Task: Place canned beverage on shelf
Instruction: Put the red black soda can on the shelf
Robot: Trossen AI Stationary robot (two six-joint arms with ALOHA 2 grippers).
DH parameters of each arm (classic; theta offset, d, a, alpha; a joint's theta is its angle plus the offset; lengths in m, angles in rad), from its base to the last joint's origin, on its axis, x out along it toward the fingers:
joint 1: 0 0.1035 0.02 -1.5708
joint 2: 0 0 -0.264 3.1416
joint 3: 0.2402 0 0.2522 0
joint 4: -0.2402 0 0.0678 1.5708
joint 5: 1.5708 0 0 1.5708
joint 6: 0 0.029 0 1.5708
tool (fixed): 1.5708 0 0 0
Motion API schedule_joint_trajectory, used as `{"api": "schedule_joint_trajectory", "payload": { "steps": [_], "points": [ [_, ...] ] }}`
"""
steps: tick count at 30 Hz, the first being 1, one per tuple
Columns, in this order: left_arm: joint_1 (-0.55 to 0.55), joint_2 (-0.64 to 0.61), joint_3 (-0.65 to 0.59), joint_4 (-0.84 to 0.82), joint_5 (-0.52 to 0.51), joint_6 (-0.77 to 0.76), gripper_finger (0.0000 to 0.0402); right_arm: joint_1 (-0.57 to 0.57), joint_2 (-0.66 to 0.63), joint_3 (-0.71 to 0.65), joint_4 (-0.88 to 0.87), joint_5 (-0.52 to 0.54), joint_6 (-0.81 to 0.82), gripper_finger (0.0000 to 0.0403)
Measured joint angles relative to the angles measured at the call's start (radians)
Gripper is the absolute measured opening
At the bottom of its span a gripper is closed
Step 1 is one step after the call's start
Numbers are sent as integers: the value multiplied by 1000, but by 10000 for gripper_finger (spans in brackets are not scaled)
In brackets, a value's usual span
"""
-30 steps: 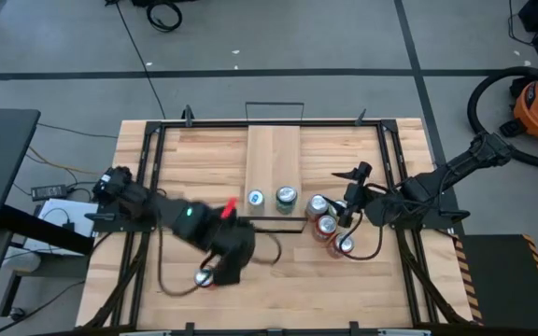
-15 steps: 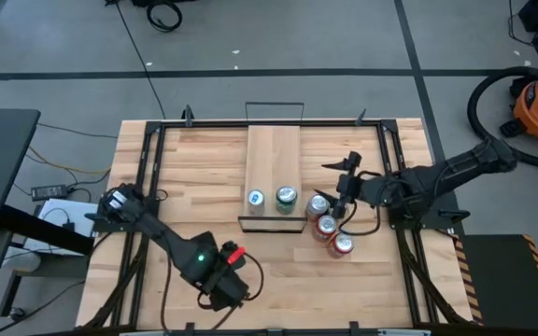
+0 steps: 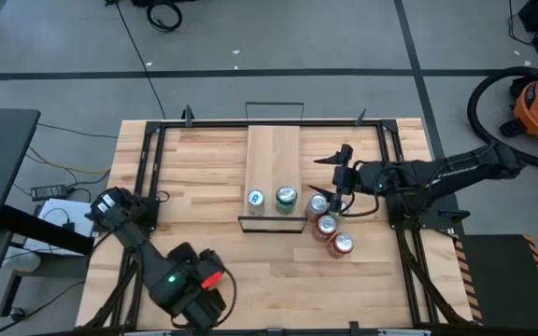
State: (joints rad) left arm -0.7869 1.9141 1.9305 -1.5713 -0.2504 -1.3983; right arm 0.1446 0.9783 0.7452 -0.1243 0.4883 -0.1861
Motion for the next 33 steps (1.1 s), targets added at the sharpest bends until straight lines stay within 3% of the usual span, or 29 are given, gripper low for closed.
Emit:
{"api": "schedule_joint_trajectory", "payload": {
  "steps": [6, 14, 22, 27, 33],
  "points": [
    [20, 9, 0, -1, 9, -50, 353, -31, 0, 0, 23, -46, -1, 348],
    [55, 11, -133, 10, 93, -84, 396, -37, 1, 0, 11, -71, -8, 348],
    [58, 11, -171, 44, 102, -100, 398, -37, 1, 0, 20, -72, -19, 348],
    [31, -19, -171, 59, 66, -115, 398, -37, 1, 0, 20, -72, -19, 348],
    [-10, -101, -171, 54, -63, -218, 398, -37, 1, 0, 23, -74, -19, 348]
  ]
}}
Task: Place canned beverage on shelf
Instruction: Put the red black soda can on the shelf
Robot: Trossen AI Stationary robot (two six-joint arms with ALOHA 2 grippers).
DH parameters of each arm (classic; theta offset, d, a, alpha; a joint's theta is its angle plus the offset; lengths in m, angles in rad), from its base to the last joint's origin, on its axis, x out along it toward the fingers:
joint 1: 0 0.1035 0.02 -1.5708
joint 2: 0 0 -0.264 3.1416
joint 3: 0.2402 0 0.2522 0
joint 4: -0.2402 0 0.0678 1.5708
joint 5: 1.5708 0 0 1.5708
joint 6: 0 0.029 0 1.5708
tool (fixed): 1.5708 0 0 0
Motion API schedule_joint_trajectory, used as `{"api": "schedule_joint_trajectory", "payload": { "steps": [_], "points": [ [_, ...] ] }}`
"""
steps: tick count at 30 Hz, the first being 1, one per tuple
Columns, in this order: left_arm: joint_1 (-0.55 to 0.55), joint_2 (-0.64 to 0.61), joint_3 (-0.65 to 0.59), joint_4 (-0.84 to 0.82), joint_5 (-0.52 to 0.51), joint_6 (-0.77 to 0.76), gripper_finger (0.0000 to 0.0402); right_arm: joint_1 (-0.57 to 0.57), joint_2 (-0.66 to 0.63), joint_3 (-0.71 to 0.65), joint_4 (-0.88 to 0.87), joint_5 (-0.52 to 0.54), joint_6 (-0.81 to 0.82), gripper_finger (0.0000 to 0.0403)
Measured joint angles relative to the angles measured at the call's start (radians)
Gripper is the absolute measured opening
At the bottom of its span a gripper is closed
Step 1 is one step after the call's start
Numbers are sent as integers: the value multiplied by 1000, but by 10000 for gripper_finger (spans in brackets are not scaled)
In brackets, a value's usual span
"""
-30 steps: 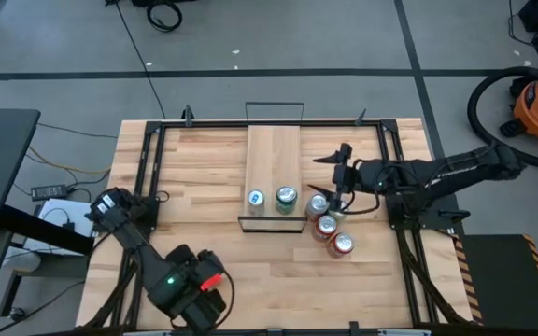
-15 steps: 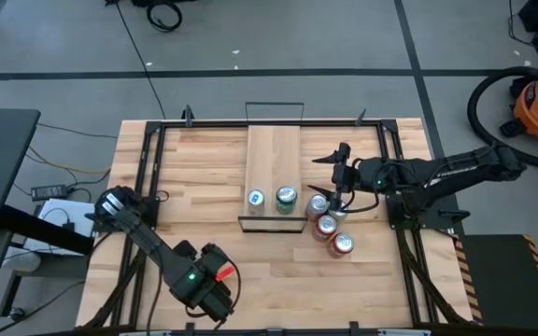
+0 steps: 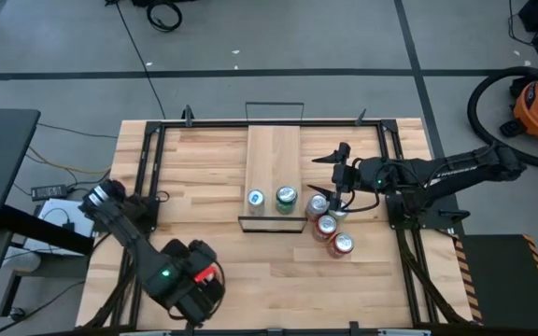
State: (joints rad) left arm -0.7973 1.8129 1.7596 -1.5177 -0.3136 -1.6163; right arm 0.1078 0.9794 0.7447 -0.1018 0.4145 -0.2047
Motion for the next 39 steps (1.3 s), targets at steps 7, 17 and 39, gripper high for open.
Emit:
{"api": "schedule_joint_trajectory", "payload": {
  "steps": [7, 17, 39],
  "points": [
    [-26, -28, 0, -3, -75, -37, 398, 0, 0, 0, 6, -24, 0, 348],
    [-49, -132, -190, 10, -115, -77, 398, 0, 0, -1, 18, -25, -13, 348],
    [60, -232, -457, 489, 181, 8, 398, -6, 0, -1, 31, -31, -16, 348]
  ]
}}
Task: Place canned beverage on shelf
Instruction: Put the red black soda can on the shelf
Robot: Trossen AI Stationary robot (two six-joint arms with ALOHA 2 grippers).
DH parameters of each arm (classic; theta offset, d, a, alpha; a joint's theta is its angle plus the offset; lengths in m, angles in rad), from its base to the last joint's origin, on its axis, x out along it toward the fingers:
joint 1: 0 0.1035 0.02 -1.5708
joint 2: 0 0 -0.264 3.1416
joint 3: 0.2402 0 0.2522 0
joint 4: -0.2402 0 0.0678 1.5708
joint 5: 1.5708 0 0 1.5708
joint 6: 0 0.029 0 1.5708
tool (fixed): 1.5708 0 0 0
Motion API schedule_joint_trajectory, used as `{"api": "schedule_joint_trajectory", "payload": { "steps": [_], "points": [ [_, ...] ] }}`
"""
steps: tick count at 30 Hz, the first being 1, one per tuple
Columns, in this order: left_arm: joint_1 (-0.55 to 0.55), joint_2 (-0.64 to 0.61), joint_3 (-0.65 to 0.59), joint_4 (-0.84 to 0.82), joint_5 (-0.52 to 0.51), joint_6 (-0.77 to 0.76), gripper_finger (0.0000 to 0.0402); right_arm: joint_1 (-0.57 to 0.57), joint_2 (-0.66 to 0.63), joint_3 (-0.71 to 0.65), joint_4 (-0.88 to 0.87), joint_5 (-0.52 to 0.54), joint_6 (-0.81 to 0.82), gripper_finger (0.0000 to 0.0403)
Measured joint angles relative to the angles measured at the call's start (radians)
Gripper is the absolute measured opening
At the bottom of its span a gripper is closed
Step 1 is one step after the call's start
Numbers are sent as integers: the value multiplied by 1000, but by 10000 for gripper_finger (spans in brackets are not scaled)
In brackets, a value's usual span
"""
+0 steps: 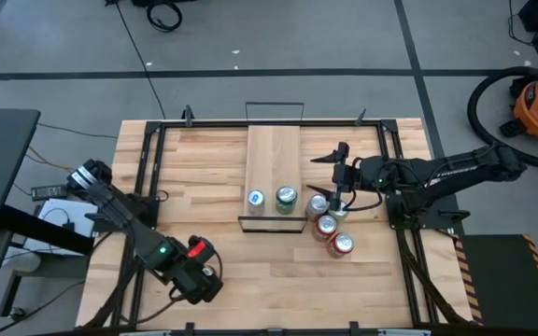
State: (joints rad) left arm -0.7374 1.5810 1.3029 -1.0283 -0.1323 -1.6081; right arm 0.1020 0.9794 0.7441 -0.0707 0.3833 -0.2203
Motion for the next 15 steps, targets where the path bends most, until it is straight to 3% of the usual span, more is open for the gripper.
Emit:
{"api": "schedule_joint_trajectory", "payload": {
  "steps": [15],
  "points": [
    [54, 98, 0, 24, 60, 32, 398, 0, 0, 0, 1, -12, 4, 348]
  ]
}}
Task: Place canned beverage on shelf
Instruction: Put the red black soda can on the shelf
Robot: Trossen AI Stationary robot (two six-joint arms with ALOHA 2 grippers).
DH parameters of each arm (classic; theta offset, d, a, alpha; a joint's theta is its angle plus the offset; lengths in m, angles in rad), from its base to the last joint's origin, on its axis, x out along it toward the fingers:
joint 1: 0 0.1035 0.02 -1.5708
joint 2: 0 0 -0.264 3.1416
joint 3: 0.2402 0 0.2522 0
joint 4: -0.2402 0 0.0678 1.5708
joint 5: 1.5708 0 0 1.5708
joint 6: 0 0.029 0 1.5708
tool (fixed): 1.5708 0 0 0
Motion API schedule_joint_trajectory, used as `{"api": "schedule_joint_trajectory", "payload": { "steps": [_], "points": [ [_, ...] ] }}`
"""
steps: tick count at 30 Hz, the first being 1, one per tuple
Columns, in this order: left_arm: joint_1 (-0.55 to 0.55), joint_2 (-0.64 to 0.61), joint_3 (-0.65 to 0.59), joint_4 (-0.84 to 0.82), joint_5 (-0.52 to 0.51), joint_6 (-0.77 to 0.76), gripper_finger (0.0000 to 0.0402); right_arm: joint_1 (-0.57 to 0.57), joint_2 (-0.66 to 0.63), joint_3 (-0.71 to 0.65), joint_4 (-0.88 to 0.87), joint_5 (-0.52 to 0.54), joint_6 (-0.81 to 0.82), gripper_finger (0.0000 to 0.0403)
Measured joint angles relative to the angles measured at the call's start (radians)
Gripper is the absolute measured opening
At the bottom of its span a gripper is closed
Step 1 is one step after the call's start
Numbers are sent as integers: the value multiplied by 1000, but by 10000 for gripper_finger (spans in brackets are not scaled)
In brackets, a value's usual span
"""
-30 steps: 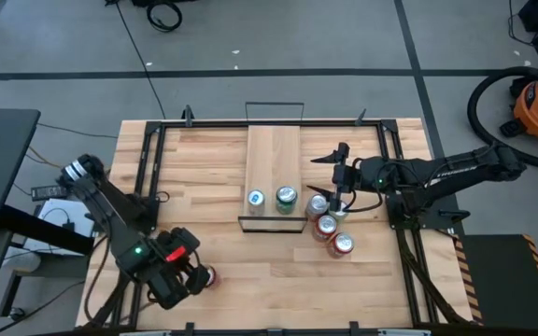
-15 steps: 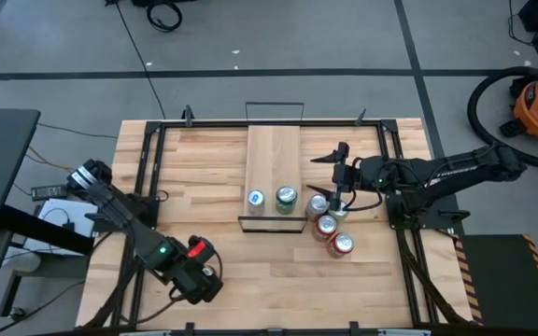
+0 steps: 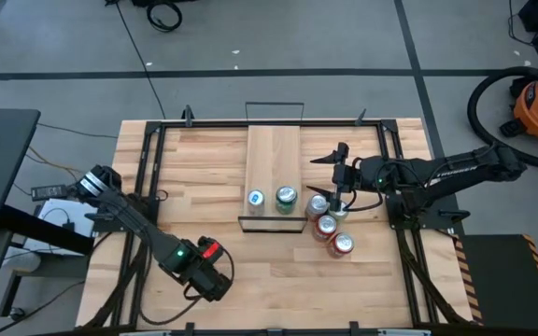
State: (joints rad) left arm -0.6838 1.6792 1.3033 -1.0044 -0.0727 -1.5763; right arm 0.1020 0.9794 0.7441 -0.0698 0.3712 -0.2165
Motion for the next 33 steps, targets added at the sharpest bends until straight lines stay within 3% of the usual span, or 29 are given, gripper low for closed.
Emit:
{"api": "schedule_joint_trajectory", "payload": {
  "steps": [13, 22, 28, 33],
  "points": [
    [11, 70, 1, 25, 50, 82, 391, 0, 0, 0, -6, 0, 0, 348],
    [28, 76, 1, 1, 64, 123, 311, -1, 0, 0, -7, 0, 5, 348],
    [86, 74, 15, -16, 90, 263, 307, -1, 13, 0, -8, -7, 39, 348],
    [151, 74, 121, -115, 128, 472, 315, 0, 46, 0, -23, -6, 73, 348]
  ]
}}
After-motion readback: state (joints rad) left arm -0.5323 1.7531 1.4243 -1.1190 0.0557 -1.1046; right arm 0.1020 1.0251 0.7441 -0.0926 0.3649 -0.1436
